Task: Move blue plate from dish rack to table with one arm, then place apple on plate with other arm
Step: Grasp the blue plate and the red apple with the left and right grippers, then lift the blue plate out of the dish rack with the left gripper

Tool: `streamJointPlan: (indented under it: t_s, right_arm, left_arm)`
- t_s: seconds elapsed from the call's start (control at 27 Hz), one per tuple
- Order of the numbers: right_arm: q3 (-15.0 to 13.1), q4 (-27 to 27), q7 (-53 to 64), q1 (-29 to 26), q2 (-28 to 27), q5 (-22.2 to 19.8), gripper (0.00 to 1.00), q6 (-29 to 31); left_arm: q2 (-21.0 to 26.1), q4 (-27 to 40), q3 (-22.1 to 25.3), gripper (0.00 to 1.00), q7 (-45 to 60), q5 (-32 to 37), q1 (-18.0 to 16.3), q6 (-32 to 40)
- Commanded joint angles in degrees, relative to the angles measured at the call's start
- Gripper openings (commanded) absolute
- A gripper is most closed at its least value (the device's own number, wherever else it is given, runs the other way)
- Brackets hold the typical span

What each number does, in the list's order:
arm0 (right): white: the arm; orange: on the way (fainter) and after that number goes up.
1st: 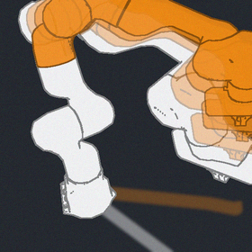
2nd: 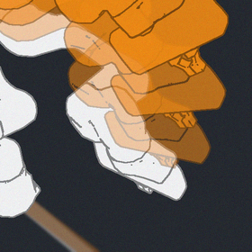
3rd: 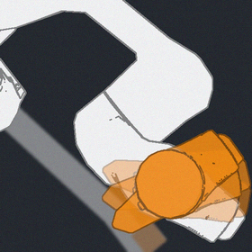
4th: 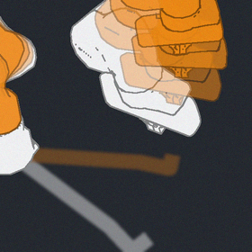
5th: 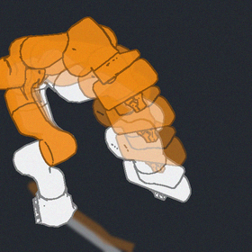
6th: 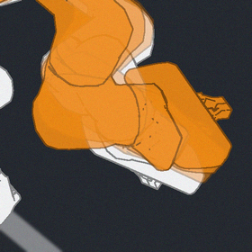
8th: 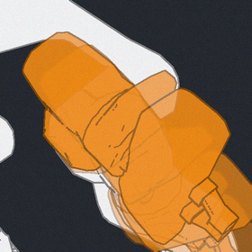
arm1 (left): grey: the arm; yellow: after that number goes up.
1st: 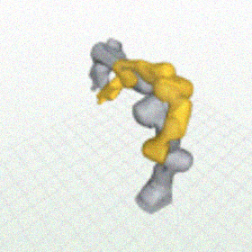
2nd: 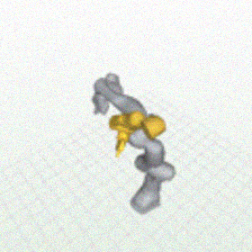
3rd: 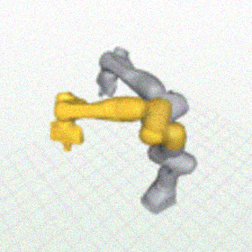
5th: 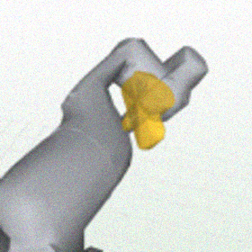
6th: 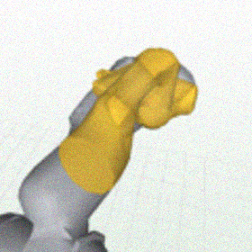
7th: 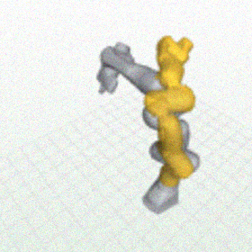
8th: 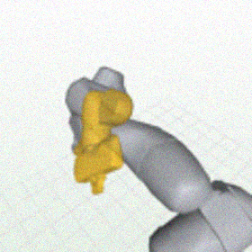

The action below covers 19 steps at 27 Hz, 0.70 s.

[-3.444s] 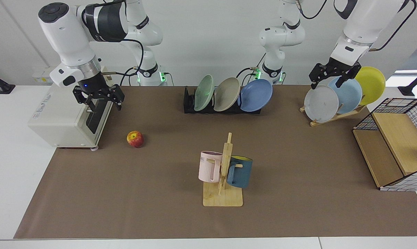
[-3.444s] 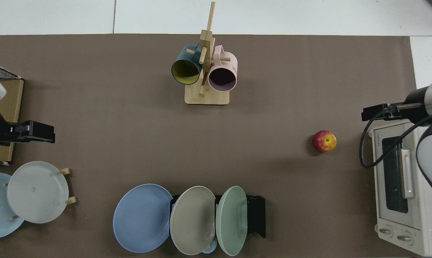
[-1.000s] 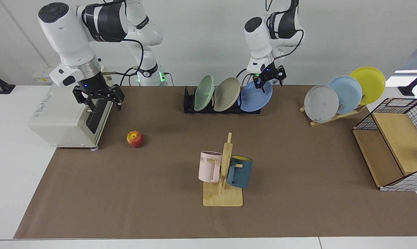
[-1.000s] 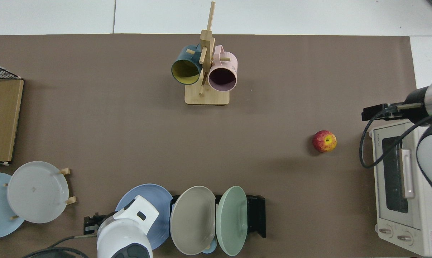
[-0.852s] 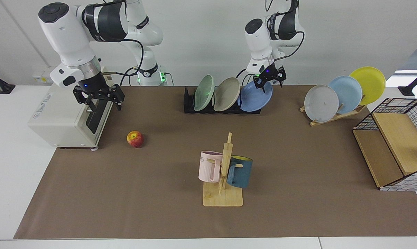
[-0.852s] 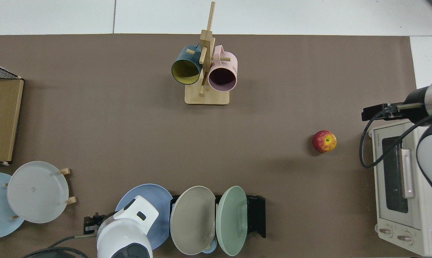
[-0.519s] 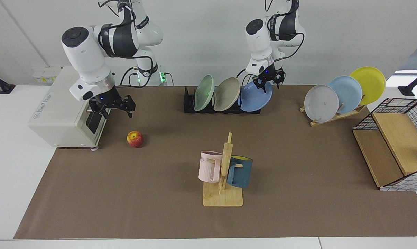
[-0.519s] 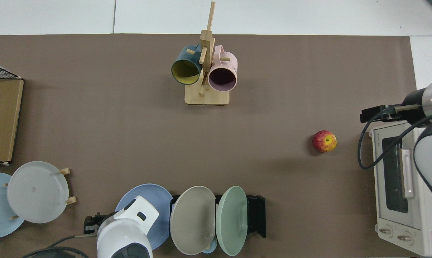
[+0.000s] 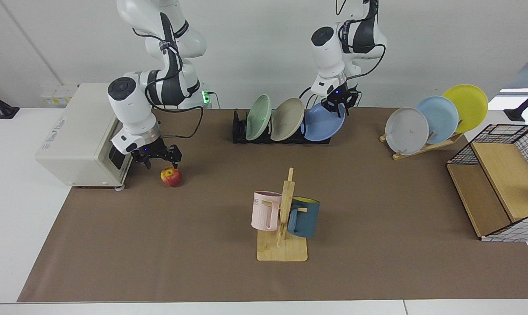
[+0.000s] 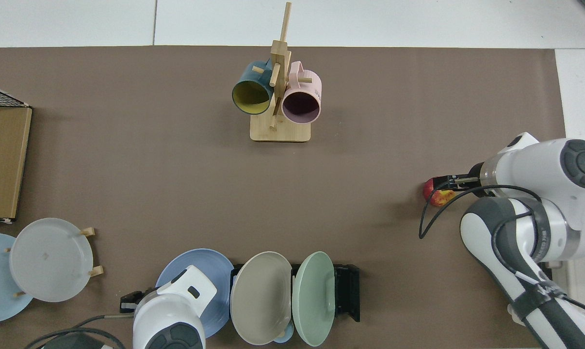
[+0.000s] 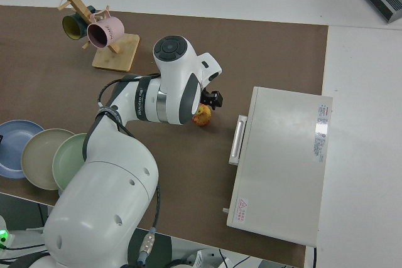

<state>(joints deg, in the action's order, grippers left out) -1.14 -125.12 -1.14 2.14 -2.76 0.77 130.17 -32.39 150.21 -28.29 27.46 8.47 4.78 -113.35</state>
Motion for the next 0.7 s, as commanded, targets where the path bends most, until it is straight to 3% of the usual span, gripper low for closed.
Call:
streamJointPlan:
  t_s: [0.0,0.15,0.41,0.56,0.67]
  right_arm:
    - [0.09,-1.44,-1.41,-0.12,-3.3,-0.24,1.0,5.7]
    - [0.09,-1.71,-1.93,-0.12,-5.94,-0.24,1.0,7.81]
    - [0.17,-1.97,-2.64,-0.03,-7.35,-0.24,0.97,8.96]
    - [0.17,-2.24,-2.64,0.06,-7.35,-0.33,0.42,8.87]
    - [0.17,-2.24,-2.64,0.06,-7.35,-0.33,0.19,8.61]
  left_arm:
    - [0.66,0.35,0.42,0.07,-0.92,-0.74,-0.13,-1.78]
    - [0.75,0.0,0.08,0.0,-0.57,-0.39,-0.21,-1.79]
    - [0.66,-3.25,-0.36,0.0,1.19,2.86,-0.22,0.67]
    - [0.57,-5.97,-1.07,0.0,1.46,4.09,-0.21,3.05]
    - [0.66,-8.0,-1.86,0.0,1.54,7.16,-0.21,4.8]
